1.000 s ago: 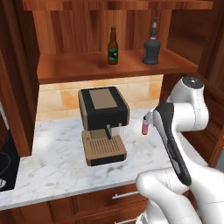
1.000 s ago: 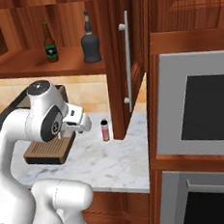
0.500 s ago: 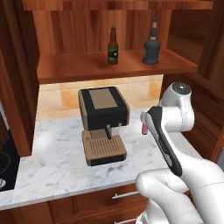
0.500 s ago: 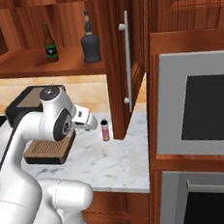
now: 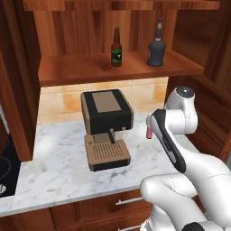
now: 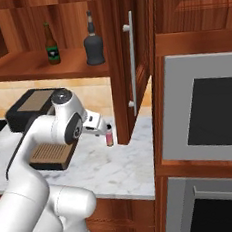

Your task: Sort all alcoholic drinks to one cabinet, and non-alcoholic drinks to the other.

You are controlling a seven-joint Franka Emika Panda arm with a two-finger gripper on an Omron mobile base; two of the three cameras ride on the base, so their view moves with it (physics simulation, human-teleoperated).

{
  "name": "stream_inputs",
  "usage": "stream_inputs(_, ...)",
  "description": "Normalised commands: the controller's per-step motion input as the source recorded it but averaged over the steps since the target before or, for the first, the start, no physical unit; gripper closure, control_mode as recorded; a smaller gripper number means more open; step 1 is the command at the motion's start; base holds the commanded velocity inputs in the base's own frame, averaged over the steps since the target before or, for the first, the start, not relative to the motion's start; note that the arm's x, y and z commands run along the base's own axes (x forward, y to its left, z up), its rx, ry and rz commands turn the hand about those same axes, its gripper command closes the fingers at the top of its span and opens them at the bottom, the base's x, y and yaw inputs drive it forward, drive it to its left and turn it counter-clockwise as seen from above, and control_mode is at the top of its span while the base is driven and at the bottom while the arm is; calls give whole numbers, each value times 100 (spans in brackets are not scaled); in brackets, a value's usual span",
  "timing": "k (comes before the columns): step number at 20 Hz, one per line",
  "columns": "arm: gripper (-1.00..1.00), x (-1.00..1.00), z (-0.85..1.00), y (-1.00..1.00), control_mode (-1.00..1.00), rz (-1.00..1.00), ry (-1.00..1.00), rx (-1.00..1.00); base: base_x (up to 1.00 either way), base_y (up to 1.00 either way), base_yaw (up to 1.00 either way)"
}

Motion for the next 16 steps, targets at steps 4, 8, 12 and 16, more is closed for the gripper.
stream_inputs(4,-100,3,-38,-6,-100,0,0,0,0,0,0)
stream_inputs(8,-100,28,-23,0,-100,0,-1,0,0,0,0)
stream_inputs(12,-100,38,-18,0,-100,0,0,0,0,0,0)
stream_inputs(16,-100,39,-15,0,-100,0,0,0,0,0,0)
